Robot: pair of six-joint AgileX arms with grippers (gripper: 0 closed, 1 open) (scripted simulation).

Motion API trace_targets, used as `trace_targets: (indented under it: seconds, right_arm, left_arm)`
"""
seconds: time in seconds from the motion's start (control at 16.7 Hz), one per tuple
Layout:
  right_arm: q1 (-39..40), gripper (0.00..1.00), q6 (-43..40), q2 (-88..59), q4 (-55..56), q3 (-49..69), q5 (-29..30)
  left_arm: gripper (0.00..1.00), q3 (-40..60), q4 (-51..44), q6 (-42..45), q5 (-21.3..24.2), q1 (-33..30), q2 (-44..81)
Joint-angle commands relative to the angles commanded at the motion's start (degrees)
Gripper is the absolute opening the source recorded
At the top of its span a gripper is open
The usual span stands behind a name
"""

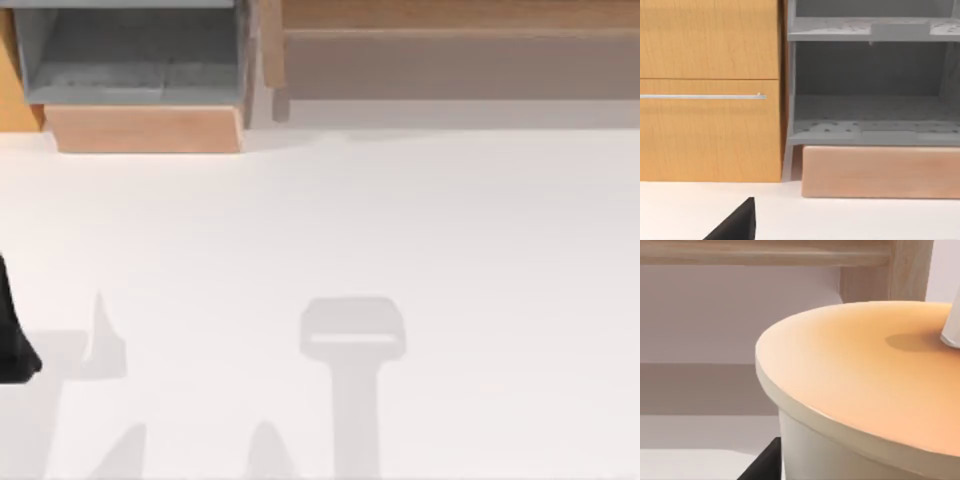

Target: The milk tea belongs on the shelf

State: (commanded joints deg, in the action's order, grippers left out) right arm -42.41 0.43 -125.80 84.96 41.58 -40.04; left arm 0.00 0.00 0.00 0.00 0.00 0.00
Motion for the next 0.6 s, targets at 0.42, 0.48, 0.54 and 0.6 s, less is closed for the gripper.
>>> trace_targets:
  seconds: [0.42,0.48,0.54,0.6]
  right_arm:
    - [-0.11,0.00,0.10,1.32,-1.21,-0.16,-0.05]
    - [-0.11,0.00,0.10,1.97,-1.78,-0.21,-0.05]
    - [-0.11,0.00,0.12,2.42,-2.16,-0.24,-0.05]
    - [-0.11,0.00,0.12,2.51,-2.24,-0.25,-0.05]
  left_arm:
    - [1.00,0.00,0.00,0.00,0.00,0.00,0.00]
    - [1.00,0.00,0.00,0.00,0.00,0.00,0.00]
    - [1.00,0.00,0.00,0.00,0.00,0.00,0.00]
    - [1.00,0.00,0.00,0.00,0.00,0.00,0.00]
